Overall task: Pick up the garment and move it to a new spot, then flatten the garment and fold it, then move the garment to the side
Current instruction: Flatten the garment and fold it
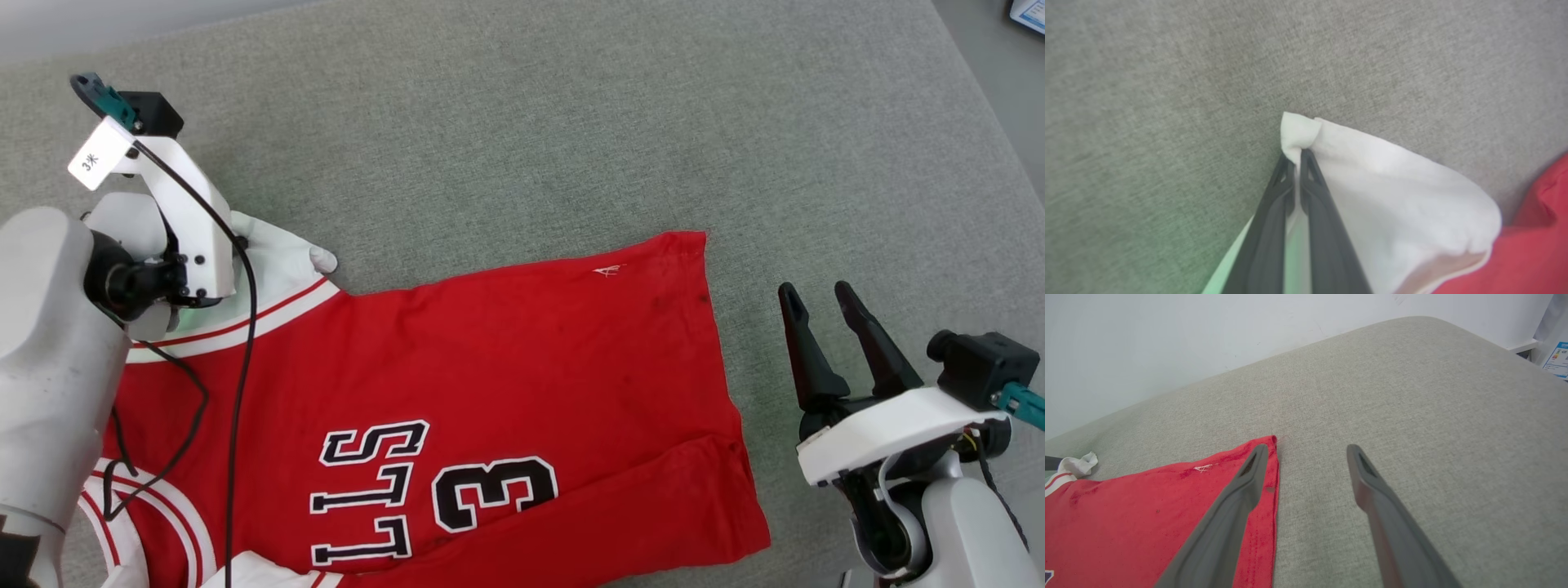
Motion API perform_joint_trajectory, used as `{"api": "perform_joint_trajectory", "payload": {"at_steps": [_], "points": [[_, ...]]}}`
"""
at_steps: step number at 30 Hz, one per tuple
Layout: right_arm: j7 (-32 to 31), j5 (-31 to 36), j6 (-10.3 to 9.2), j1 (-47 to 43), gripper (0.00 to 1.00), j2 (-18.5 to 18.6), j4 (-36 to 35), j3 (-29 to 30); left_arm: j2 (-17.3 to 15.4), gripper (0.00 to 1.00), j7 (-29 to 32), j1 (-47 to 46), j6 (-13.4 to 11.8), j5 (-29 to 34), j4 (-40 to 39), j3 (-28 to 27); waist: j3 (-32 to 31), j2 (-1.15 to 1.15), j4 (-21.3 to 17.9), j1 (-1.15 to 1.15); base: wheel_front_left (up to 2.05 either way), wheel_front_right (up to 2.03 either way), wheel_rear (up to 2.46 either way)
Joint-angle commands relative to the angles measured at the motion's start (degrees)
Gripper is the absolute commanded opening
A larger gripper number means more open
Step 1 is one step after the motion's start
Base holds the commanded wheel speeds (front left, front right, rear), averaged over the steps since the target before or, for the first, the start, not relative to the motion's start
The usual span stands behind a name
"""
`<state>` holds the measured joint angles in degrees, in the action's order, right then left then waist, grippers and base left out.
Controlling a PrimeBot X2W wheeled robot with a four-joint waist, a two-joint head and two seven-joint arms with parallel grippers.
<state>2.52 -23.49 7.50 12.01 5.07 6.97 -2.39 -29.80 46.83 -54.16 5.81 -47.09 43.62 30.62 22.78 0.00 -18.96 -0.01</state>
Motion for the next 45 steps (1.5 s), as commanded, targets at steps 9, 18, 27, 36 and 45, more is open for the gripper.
{"api": "perform_joint_trajectory", "payload": {"at_steps": [9, 18, 27, 36, 45], "points": [[-6.9, -6.3, -0.03, 7.6, 1.00, 4.6, 7.6, -3.7, 1.2, 0.00, -9.3, 2.6, -1.4, 2.1, 1.1, 0.0, -3.4, 0.00, 2.4, 0.01, 0.00, 0.00, 0.00], [-23.6, -12.9, -0.03, 18.1, 1.00, 11.9, 19.8, -12.8, 3.6, 0.00, -15.0, 2.4, -0.8, 1.8, -2.2, -0.1, -7.1, 0.00, 8.4, 0.01, 0.00, 0.00, 0.00], [-30.4, -15.5, -0.03, 25.8, 1.00, 14.4, 30.1, -18.6, 5.1, 0.00, -17.1, 3.5, 0.0, 1.2, -6.9, 0.7, -7.0, 0.00, 12.9, 0.01, 0.00, 0.00, 0.00], [-41.3, -19.6, 0.13, 25.1, 0.00, 11.6, 41.2, -28.6, 4.5, 0.00, -18.9, 5.7, 0.3, 0.6, -10.1, 1.0, -5.6, 0.00, 15.0, 0.01, 0.00, 0.00, 0.00], [-33.1, -22.9, -0.07, 32.5, 0.00, 17.3, 37.2, -27.3, 3.5, 0.00, -23.3, 8.2, -0.3, 0.2, -10.7, -0.6, -7.8, 0.00, 15.3, 0.01, 0.00, 0.00, 0.00]]}}
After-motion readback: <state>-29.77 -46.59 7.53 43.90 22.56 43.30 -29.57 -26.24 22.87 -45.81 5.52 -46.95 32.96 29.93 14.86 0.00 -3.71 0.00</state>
